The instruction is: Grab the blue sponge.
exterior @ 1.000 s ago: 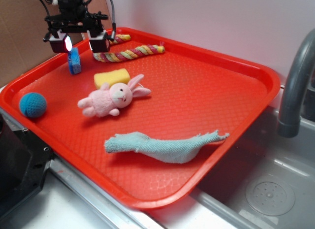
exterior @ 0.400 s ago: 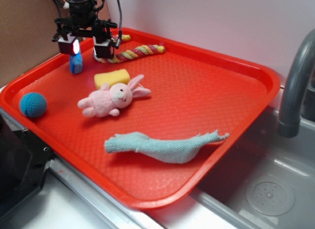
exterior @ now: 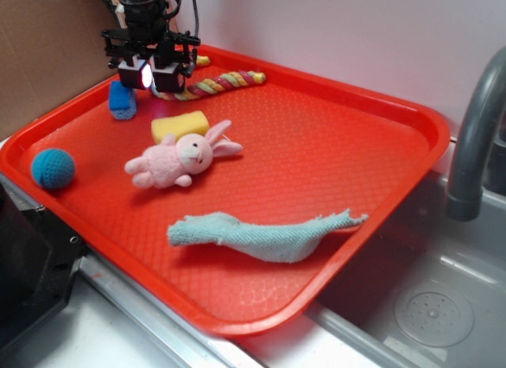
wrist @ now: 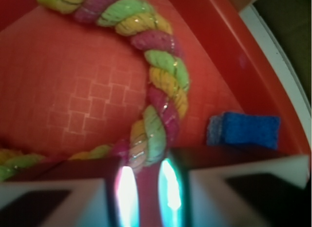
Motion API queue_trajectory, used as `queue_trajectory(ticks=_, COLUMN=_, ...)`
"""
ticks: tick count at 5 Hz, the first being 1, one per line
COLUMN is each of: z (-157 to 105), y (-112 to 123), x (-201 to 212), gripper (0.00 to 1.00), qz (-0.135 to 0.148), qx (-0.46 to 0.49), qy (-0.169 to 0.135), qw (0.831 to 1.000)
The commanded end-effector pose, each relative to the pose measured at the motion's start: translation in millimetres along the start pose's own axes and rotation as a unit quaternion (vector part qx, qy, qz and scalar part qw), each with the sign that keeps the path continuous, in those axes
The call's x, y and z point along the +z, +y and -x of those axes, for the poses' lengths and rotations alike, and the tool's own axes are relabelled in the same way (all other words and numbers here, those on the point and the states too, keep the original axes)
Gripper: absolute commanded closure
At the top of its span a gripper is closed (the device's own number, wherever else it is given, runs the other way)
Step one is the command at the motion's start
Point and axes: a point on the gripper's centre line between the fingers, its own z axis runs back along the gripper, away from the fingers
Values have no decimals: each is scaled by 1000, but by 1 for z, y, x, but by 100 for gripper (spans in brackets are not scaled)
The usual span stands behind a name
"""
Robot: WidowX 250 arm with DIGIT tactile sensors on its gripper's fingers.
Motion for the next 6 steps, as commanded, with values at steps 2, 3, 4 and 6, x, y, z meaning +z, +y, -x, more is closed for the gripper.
queue_trajectory(ticks=2, z=15, y=25, x=52, gripper=100, qz=24, qx=-5, qy=-15, qw=1000)
queue_trajectory(ticks=3, z=53, y=37, x=101, gripper=100, qz=33, qx=30, qy=-47, qw=998)
queue_trajectory(ticks=4, z=60, y=52, x=120, gripper=0, qz=45, qx=87, qy=-81, qw=992)
queue_trajectory(ticks=6, z=60, y=52, x=120, gripper=0, qz=45, qx=87, qy=-81, qw=992)
